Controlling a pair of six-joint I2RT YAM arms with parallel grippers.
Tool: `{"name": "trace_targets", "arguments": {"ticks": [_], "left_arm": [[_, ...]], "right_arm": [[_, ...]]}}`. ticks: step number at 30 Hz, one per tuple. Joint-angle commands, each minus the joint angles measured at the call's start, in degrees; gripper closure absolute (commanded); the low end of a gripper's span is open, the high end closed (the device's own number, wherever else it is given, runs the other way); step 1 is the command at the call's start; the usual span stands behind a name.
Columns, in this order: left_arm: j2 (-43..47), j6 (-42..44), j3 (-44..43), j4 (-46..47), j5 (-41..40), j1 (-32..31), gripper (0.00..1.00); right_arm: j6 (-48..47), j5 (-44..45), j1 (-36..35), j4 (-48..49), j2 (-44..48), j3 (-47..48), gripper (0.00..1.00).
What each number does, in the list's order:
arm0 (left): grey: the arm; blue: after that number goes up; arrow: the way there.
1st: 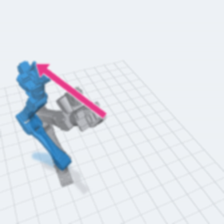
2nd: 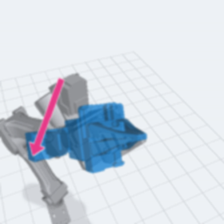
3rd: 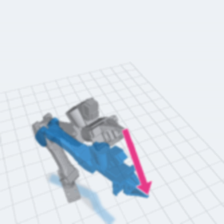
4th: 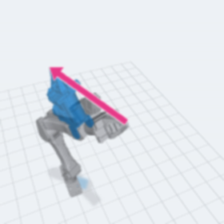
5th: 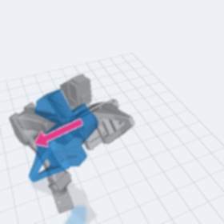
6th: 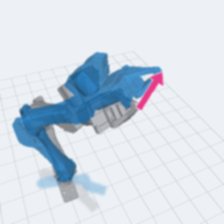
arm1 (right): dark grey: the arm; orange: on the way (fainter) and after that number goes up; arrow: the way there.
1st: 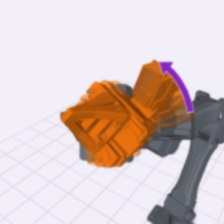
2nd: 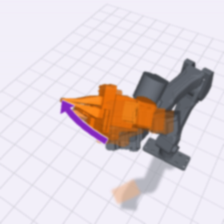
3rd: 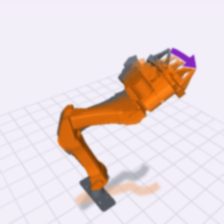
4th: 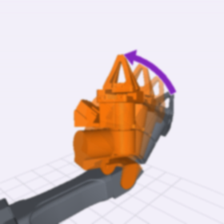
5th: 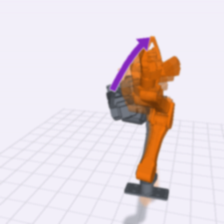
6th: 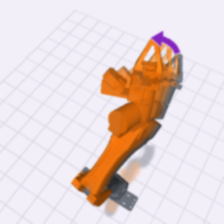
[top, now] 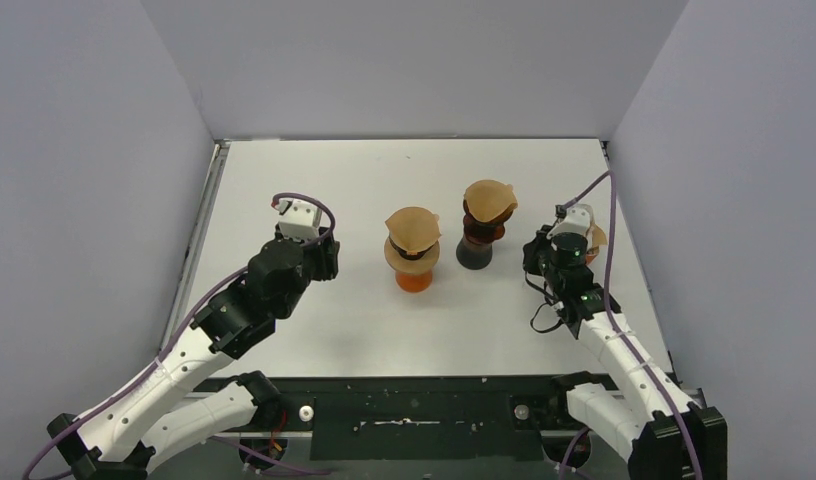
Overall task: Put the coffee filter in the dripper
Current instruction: Move the coffee server to the center of the board.
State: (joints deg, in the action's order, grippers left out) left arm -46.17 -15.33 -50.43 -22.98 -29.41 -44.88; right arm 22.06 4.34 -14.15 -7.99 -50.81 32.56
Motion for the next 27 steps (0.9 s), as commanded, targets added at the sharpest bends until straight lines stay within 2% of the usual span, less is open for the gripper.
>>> {"name": "trace_targets", "arguments": {"ticks": [1,8,27], "left_arm": [[1.07,0.55,-0.08,0.94,1.38,0.41,0.58],[1.34,0.70,-0.06,1.10,2.37,0.67,0.58],[1.09,0.74,-0.01,1.52,4.09,1.32,0.58]], "right_arm": [[5.50,-8.80,5.26,15.20,-3.35,-2.62,1.00],[10.89,-14.89,10.35,28.08,-9.12,-7.53,1.00],[18.49,-19.78,11.25,45.59,-27.16,-8.34,1.00]]}}
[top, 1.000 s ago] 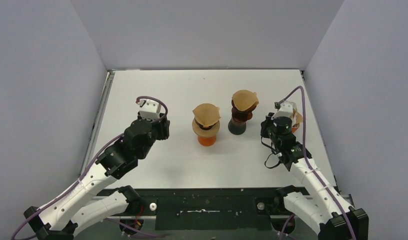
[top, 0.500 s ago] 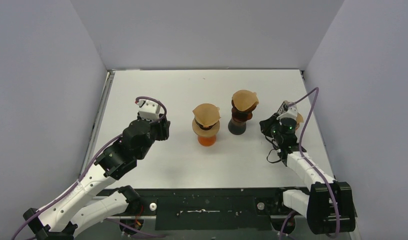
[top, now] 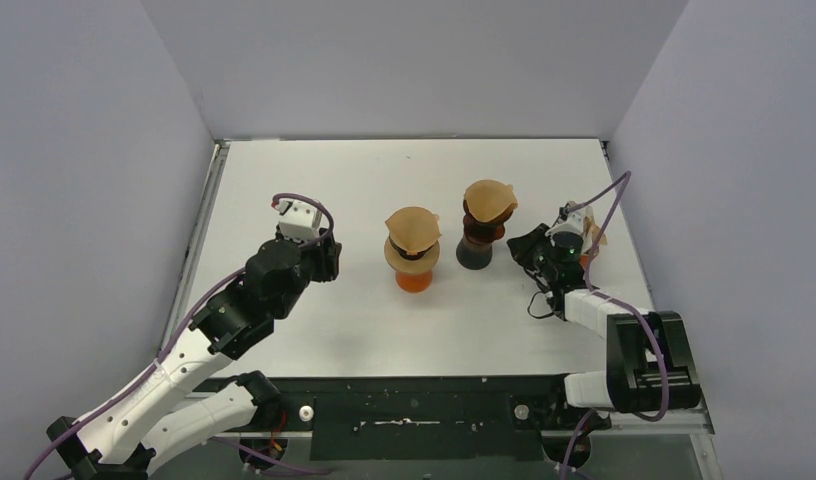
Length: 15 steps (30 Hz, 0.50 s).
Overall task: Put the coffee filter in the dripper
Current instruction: Move the coffee server to the center of the board.
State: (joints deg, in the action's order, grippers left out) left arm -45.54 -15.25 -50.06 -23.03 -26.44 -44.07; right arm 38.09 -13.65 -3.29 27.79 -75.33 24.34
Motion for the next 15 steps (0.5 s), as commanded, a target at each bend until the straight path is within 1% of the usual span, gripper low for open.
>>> {"name": "trace_targets", "arguments": {"ticks": [1,8,15], "left_arm": [[0.35,0.72,-0.36,1.54,1.12,0.56,0.58],[-0.33,0.77,-0.37,1.64,1.80,0.87,0.58],[-0.60,0.74,-0.34,1.76,2.27,1.26,0.58]], "right_arm": [[2.77,-1.97,0.39,10.55,-3.41,-0.10,1.00],[4.72,-3.30,-0.50,13.60,-7.90,0.58,1.00],[5.93,-3.14,-2.90,15.55,-11.36,1.61,1.00]]}}
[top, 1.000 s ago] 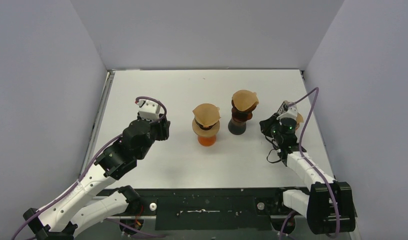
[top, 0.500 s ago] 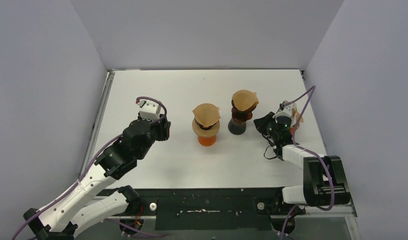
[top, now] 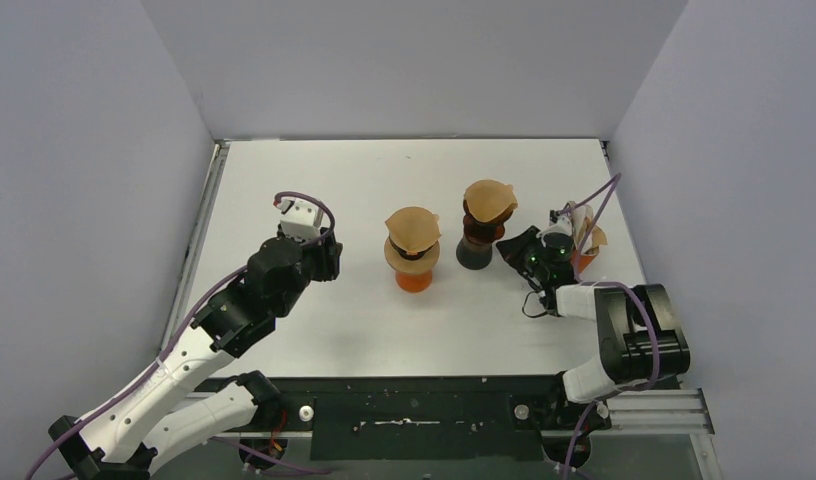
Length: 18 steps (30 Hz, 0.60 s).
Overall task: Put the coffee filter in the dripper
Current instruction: Move the coffee server to the center of the board.
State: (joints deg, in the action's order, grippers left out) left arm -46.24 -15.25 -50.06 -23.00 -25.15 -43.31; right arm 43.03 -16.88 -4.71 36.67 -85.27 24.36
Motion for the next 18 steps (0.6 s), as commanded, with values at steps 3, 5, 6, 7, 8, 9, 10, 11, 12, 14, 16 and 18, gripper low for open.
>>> {"name": "trace_targets", "arguments": {"ticks": [3,5,6,7,8,9,10,11,12,14,16,18], "left_arm": [[0.15,0.74,-0.27,1.73,0.99,0.57,0.58],[0.12,0.83,-0.29,1.73,0.98,0.56,0.58],[0.12,0.78,-0.27,1.73,1.02,0.55,0.58],[0.10,0.81,-0.28,1.67,1.03,0.54,0.58],[0.10,0.83,-0.26,1.71,1.06,0.54,0.58],[0.02,0.83,-0.29,1.69,1.06,0.59,0.58],[0.08,0.74,-0.28,1.73,1.06,0.59,0.58],[0.06,0.82,-0.28,1.73,1.08,0.56,0.58],[-0.01,0.83,-0.29,1.73,1.07,0.59,0.58],[-0.15,0.83,-0.30,1.73,1.08,0.61,0.58],[-0.17,0.83,-0.37,1.64,1.06,0.68,0.58],[-0.15,0.83,-0.34,1.63,1.08,0.74,0.58]], "right_arm": [[1.02,0.50,-2.73,7.10,-2.40,2.32,1.00],[1.08,0.74,-3.40,7.25,-2.97,2.72,1.00],[1.09,0.87,-3.60,7.46,-3.23,2.83,1.00],[1.10,0.96,-3.90,7.72,-3.49,2.92,1.00],[1.06,0.97,-4.06,7.92,-3.76,3.08,1.00],[0.93,0.94,-4.32,7.98,-4.10,3.33,1.00],[0.87,0.90,-4.52,7.98,-4.42,3.69,1.00],[0.88,0.93,-4.70,8.15,-4.79,4.07,1.00],[0.97,0.85,-4.93,8.50,-5.14,4.38,1.00],[1.19,0.80,-5.52,8.81,-5.90,4.95,1.00],[1.41,0.65,-6.19,9.22,-6.77,5.52,1.00],[1.67,0.55,-6.84,9.58,-7.78,6.24,1.00]]}}
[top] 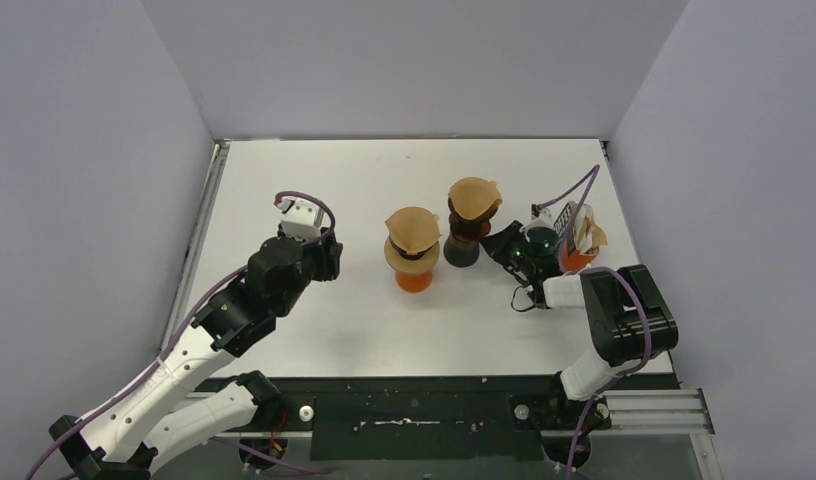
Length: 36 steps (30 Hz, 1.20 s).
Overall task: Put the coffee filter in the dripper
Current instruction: Move the coffee server to the center of the board, then reset both arms
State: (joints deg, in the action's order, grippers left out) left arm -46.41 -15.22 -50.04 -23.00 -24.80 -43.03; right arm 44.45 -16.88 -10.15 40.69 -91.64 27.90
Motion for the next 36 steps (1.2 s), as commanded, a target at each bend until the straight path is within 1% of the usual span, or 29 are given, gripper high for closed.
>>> {"name": "trace_targets", "arguments": {"ticks": [1,6,9,15,22,27,30,31,36], "left_arm": [[0.03,0.81,-0.28,1.65,0.70,0.48,0.58],[-0.06,0.81,-0.31,1.65,0.58,0.56,0.58],[-0.08,0.89,-0.26,1.58,0.54,0.58,0.58],[0.11,0.98,-0.32,1.54,0.34,0.60,0.58],[0.52,1.03,-0.25,1.48,0.06,0.73,0.58],[0.68,1.13,-0.32,1.43,-0.31,0.76,0.58],[0.62,1.24,-0.31,1.34,-0.26,0.88,0.58],[0.55,1.25,-0.34,1.38,-0.32,0.88,0.58],[0.74,1.50,-0.35,1.29,-0.81,1.08,0.57]], "right_arm": [[0.63,0.54,-1.75,5.74,-1.84,2.97,1.00],[1.05,0.54,-3.13,6.07,-3.44,4.09,1.00],[0.56,0.90,-3.12,5.39,-2.70,4.14,1.00],[-2.89,3.24,-2.31,-0.66,1.48,4.42,1.00],[-7.49,7.65,0.57,-10.16,7.91,4.28,1.00],[-12.83,11.19,1.97,-16.69,14.76,5.04,0.89],[-16.11,14.04,2.16,-20.94,19.16,5.88,0.77],[-16.93,14.65,2.26,-22.10,20.40,6.19,0.74],[-19.25,15.12,3.33,-26.98,25.97,7.30,0.58]]}}
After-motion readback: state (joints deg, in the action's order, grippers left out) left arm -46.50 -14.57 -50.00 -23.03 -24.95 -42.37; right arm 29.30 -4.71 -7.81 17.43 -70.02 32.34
